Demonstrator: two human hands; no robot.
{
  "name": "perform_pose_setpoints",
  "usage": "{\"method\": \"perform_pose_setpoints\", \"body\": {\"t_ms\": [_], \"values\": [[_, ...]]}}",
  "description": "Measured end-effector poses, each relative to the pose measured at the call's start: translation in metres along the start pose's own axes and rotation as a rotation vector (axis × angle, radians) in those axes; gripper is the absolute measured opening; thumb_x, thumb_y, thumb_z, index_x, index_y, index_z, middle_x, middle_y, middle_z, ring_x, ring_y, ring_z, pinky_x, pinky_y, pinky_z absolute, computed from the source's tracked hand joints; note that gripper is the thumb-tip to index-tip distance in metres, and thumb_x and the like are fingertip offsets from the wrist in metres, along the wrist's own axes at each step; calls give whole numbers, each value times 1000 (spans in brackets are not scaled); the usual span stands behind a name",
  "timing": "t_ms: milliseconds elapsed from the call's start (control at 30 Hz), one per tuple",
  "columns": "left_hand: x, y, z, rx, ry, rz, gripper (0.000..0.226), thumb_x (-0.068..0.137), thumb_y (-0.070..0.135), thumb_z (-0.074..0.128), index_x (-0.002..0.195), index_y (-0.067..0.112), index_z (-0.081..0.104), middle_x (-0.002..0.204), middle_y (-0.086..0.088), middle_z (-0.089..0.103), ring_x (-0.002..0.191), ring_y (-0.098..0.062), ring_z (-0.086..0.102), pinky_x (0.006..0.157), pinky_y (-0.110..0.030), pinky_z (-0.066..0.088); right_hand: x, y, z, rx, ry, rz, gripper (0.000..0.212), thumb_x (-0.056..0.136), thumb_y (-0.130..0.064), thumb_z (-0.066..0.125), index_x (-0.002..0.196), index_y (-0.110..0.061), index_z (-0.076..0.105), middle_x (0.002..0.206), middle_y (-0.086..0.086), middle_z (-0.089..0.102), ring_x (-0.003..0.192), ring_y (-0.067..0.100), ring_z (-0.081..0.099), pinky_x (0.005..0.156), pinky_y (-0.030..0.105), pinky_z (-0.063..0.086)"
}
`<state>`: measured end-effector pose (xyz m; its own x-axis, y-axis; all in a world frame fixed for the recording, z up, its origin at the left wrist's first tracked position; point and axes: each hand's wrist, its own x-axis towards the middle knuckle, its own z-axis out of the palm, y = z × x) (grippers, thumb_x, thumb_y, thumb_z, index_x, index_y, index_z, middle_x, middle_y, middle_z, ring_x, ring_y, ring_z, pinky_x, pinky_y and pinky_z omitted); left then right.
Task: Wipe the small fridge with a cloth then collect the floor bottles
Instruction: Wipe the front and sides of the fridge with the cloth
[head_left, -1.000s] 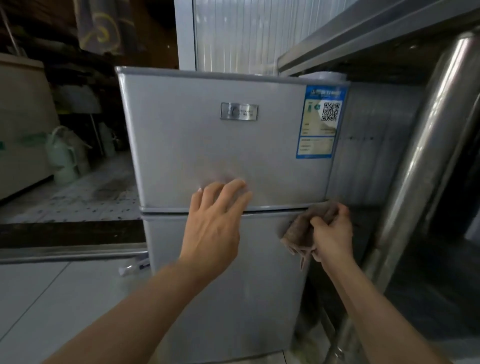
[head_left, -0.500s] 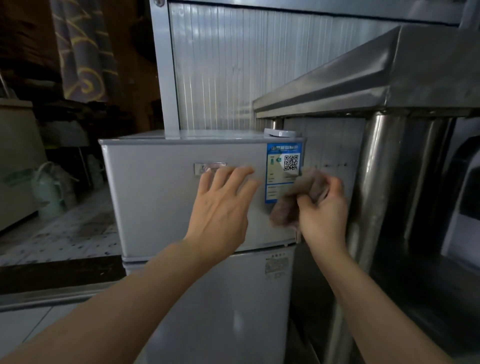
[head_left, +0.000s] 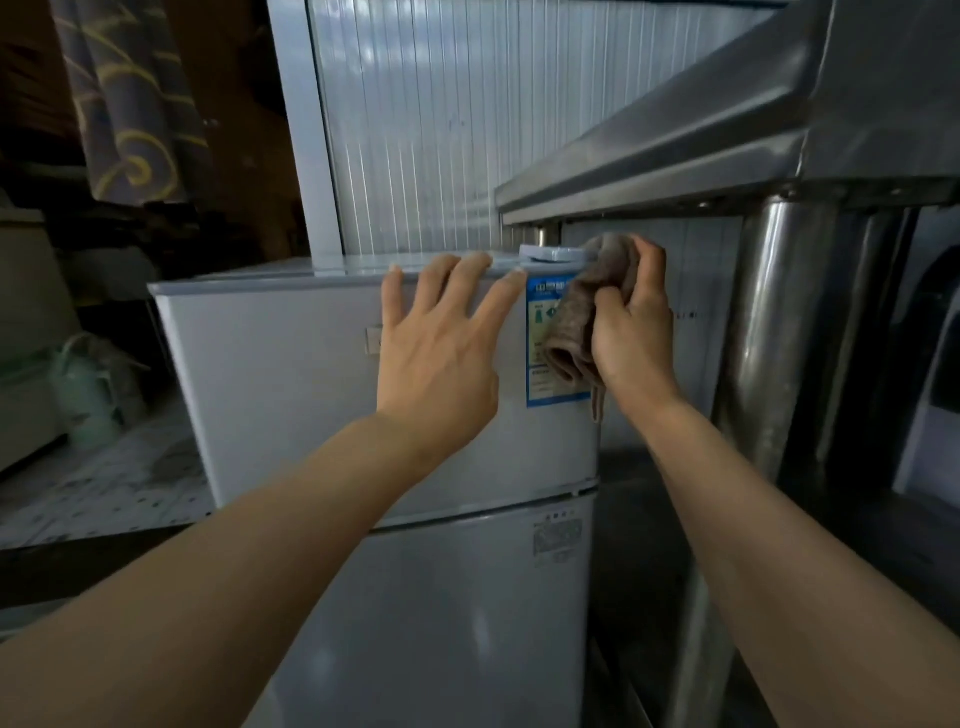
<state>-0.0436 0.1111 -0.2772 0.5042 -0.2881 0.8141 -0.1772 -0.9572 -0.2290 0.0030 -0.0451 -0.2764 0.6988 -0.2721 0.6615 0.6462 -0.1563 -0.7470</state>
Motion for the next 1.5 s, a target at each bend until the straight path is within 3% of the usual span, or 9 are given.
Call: {"method": "perform_pose_setpoints", "body": {"t_ms": [167, 300, 400, 700, 867, 1000, 1200, 1333, 1500], "values": [[-2, -2, 4, -12, 18, -2, 76, 69, 18, 62, 139, 26, 33, 144, -4, 33, 136, -29, 24, 111, -56, 11, -41, 44, -1, 7, 4, 114, 45, 96, -7, 38, 117, -47, 32, 113, -14, 52, 92, 0, 58, 59, 10, 51], [-5, -1, 7, 2, 15, 11, 78, 70, 19, 60, 141, 27, 29, 151, -5, 25, 141, -29, 16, 112, -57, 6, -88, 85, -11, -21, -49, 280, 48, 95, -5, 39, 128, -38, 32, 136, 0, 44, 121, 18, 49, 95, 39, 48], [-20, -1, 11, 35, -1, 38, 78, 71, 16, 62, 142, 26, 30, 157, -6, 12, 145, -31, 6, 111, -58, 3, -115, 99, -14, -55, -82, 299, 51, 96, -5, 40, 131, -41, 29, 142, 2, 38, 128, 18, 43, 105, 45, 41], [-94, -6, 4, 145, -235, 81, 79, 62, 7, 69, 136, 19, 44, 157, -8, 17, 144, -28, 13, 110, -59, 14, -143, 91, -25, -517, -98, 172, 38, 89, -1, 55, 123, -10, 42, 136, 13, 40, 119, 22, 52, 91, 20, 38], [-111, -17, -16, 143, -275, 16, 71, 58, 7, 74, 125, 15, 54, 152, -12, 30, 138, -34, 31, 105, -61, 24, -154, 65, -33, -388, -61, 237, 44, 87, 1, 58, 125, -16, 47, 136, 6, 40, 120, 18, 49, 96, 19, 38], [-109, -29, -28, 90, -261, -105, 67, 67, 9, 69, 129, 18, 48, 155, -8, 21, 138, -33, 23, 110, -57, 16, -144, 41, -26, -357, 42, 7, 48, 86, 2, 59, 131, -7, 47, 134, 11, 37, 111, 6, 42, 87, -4, 28], [-79, -59, -46, 101, -119, -274, 69, 70, 14, 67, 134, 16, 39, 155, -10, 17, 136, -36, 20, 110, -56, 19, -103, 21, 8, -505, 22, -227, 54, 82, 5, 62, 133, -7, 49, 138, 22, 33, 131, 31, 36, 109, 31, 30], [-74, -79, -50, 113, -66, -325, 72, 69, 13, 68, 134, 16, 37, 154, -12, 17, 136, -36, 19, 109, -56, 17, -122, 26, 32, -727, -46, -243, 50, 74, -1, 63, 123, -2, 54, 131, 31, 42, 118, 45, 46, 92, 51, 47], [-87, -108, -51, 104, -43, -371, 75, 67, 10, 70, 133, 15, 36, 153, -14, 20, 133, -38, 22, 108, -56, 20, -153, 34, 58, -834, -192, -390, 72, 59, 1, 82, 118, -14, 42, 124, 23, 40, 103, 40, 54, 74, 48, 54]]}}
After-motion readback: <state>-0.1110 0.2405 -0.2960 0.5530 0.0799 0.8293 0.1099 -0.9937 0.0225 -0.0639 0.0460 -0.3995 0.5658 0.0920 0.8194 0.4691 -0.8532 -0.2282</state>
